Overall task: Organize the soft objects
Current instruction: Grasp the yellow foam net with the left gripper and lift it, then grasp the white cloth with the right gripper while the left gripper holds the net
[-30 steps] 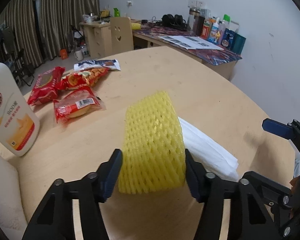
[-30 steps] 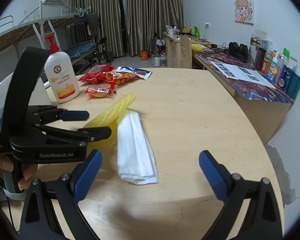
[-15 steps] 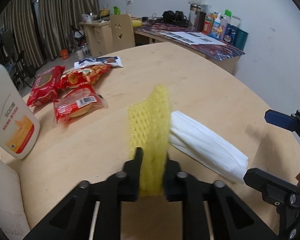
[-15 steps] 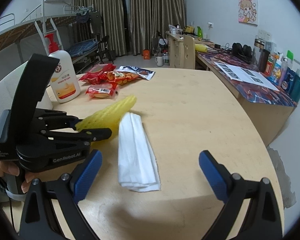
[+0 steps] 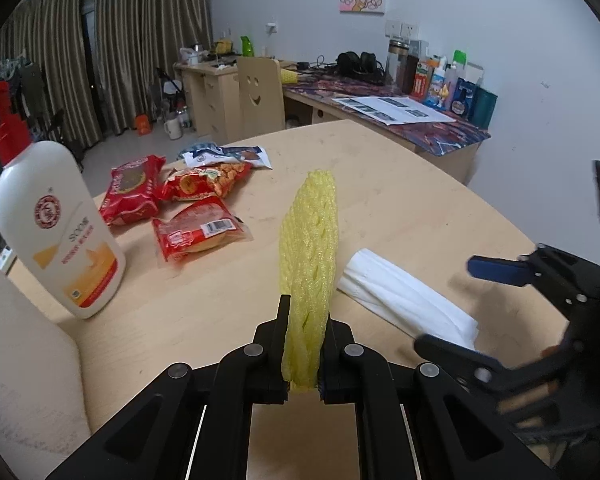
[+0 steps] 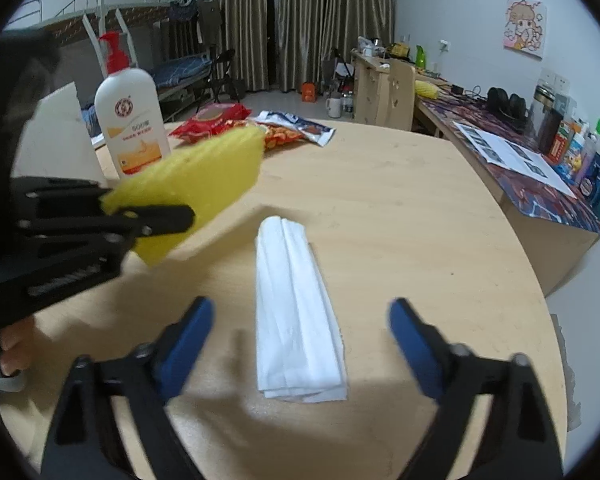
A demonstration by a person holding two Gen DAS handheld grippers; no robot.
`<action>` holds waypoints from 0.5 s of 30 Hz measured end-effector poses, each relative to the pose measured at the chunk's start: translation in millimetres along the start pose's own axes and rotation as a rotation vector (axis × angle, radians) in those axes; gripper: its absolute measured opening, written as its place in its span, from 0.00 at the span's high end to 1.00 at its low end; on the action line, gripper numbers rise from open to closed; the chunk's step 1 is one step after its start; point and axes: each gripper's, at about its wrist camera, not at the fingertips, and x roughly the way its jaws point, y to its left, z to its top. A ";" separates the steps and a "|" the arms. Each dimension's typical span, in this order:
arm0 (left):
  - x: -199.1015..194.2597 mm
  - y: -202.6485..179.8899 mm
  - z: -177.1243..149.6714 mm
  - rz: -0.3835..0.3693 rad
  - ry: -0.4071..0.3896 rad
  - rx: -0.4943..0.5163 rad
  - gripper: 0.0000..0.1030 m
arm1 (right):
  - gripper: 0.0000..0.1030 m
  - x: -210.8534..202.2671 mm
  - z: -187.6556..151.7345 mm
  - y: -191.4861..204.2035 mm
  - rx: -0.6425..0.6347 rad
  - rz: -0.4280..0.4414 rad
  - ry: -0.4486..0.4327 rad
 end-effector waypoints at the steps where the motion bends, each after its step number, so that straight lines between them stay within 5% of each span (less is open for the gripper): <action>1: -1.9 1.0 -0.5 0.002 -0.002 -0.002 0.90 | 0.19 3.2 0.2 0.3 -0.003 0.000 0.011; 8: -9.8 6.3 -8.1 0.005 -0.004 -0.010 0.90 | 0.19 17.2 -0.8 2.1 -0.014 0.006 0.057; 12: -17.2 10.0 -9.6 0.008 -0.019 -0.016 0.90 | 0.39 27.3 -1.1 -0.4 0.001 0.004 0.099; 15: -22.6 9.6 -9.0 0.008 -0.033 -0.015 0.90 | 0.43 30.3 -1.3 -1.1 0.007 -0.002 0.111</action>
